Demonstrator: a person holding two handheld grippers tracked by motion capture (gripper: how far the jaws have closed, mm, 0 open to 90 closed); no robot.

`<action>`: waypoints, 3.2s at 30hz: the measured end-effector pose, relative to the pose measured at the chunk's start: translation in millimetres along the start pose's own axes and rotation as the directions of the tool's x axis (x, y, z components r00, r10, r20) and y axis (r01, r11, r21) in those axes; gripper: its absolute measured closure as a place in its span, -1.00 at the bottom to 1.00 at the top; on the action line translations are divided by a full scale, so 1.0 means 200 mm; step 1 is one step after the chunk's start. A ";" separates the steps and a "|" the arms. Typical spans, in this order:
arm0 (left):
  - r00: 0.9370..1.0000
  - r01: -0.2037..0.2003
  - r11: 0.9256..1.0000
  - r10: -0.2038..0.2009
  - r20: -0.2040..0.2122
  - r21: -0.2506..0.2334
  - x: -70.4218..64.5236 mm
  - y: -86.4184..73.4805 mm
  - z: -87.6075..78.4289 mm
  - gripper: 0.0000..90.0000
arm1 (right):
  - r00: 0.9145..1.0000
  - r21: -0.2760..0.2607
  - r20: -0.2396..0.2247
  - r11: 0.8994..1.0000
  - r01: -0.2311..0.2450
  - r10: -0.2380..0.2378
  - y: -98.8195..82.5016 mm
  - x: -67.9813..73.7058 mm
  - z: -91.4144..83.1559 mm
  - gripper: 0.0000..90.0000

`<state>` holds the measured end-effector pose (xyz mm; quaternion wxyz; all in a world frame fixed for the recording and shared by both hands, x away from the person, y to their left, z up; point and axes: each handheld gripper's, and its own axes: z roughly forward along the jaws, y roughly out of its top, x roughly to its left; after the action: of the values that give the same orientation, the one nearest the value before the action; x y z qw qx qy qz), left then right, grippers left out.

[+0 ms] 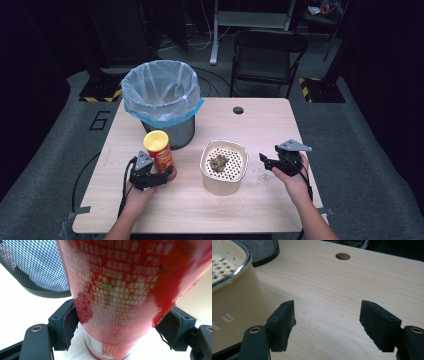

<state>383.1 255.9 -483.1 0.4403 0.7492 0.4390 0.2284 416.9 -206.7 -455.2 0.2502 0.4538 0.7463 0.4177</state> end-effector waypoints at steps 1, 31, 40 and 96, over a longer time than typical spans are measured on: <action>1.000 0.003 1.000 -0.003 0.006 0.010 0.00 0.00 -0.01 -0.47 | 1.000 0.005 0.002 1.000 -0.007 0.007 -0.01 0.01 0.00 -0.38; 0.996 -0.030 0.999 0.028 0.081 0.026 -0.08 0.37 -0.38 -0.48 | 1.000 0.056 0.021 0.998 -0.022 0.021 -0.21 0.03 0.03 -0.38; 0.996 -0.059 0.998 0.056 0.069 0.030 -0.08 0.51 -0.48 -0.48 | 1.000 0.064 0.022 0.998 -0.017 0.016 -0.21 0.04 0.03 -0.38; 0.999 -0.018 0.999 0.019 0.031 -0.028 0.09 1.42 -0.48 -0.48 | 1.000 0.059 0.015 0.998 -0.016 0.016 -0.22 0.04 0.03 -0.37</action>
<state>452.0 251.0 -190.0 0.4555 0.7505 0.4218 0.2268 397.9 -207.1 -495.2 0.2388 0.4699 0.7528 0.3943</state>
